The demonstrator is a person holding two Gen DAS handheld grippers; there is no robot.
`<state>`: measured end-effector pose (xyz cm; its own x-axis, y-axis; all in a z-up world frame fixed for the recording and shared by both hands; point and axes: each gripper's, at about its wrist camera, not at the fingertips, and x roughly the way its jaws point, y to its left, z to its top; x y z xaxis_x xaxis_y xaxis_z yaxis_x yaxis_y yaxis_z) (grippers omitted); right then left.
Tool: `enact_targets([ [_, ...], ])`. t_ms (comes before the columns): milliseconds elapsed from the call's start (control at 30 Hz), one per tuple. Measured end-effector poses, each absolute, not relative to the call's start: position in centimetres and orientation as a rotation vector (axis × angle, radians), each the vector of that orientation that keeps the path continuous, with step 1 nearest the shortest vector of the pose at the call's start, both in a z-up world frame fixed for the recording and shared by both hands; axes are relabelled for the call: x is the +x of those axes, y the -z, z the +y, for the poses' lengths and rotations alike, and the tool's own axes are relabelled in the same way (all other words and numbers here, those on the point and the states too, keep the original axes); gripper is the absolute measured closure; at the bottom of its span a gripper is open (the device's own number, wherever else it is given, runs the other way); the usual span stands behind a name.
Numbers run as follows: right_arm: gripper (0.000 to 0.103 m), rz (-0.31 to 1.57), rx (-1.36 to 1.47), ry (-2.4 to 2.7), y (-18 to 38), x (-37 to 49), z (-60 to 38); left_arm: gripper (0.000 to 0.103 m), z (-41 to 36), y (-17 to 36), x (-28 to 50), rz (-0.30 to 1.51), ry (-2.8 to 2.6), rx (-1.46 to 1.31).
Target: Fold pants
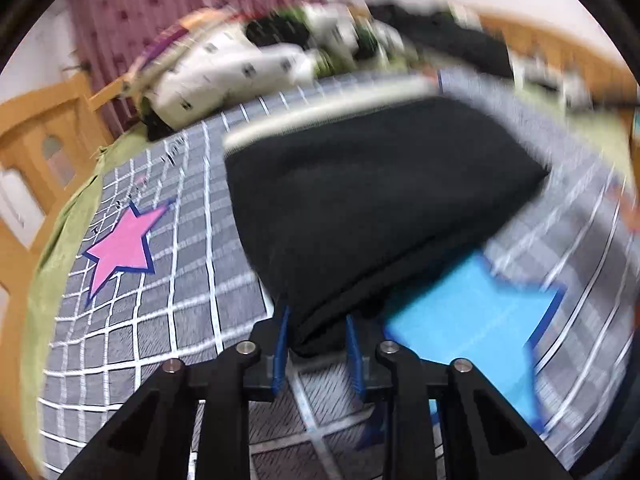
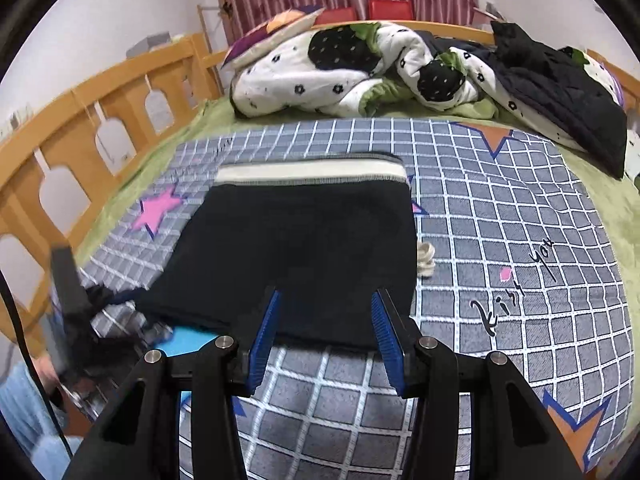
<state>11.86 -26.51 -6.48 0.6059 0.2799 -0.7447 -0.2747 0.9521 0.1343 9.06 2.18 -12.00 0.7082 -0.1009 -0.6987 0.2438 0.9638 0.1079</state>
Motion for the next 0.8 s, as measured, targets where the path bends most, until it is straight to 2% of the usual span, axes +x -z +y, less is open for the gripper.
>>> enact_targets([
  [100,0.058,0.942,0.021,-0.315,7.8,12.6,-27.1,0.086,4.6,13.9,10.6,0.841,0.163,0.049],
  [233,0.061,1.015,0.106,-0.294,9.5,13.6,-29.1,0.085,5.2,13.7,9.2,0.799,0.163,-0.021],
  [367,0.061,1.051,0.161,-0.293,10.7,14.1,-30.4,0.07,3.3,12.9,9.2,0.784,0.128,0.05],
  [467,0.061,1.068,0.169,-0.299,11.4,14.6,-30.3,0.068,2.8,14.2,10.5,0.845,0.079,0.063],
  [500,0.061,1.07,0.164,-0.298,11.5,14.6,-30.3,0.076,3.2,14.7,11.0,0.872,0.077,0.042],
  [600,0.061,1.057,0.123,-0.27,11.7,14.9,-30.1,0.081,4.7,14.6,10.4,0.892,0.13,-0.061],
  [767,0.061,0.959,0.017,-0.201,10.9,15.1,-30.7,0.077,6.9,12.0,7.3,0.842,0.199,-0.129],
  [800,0.061,0.934,0.002,-0.203,10.6,15.3,-30.9,0.071,7.4,11.6,7.2,0.822,0.195,-0.134],
])
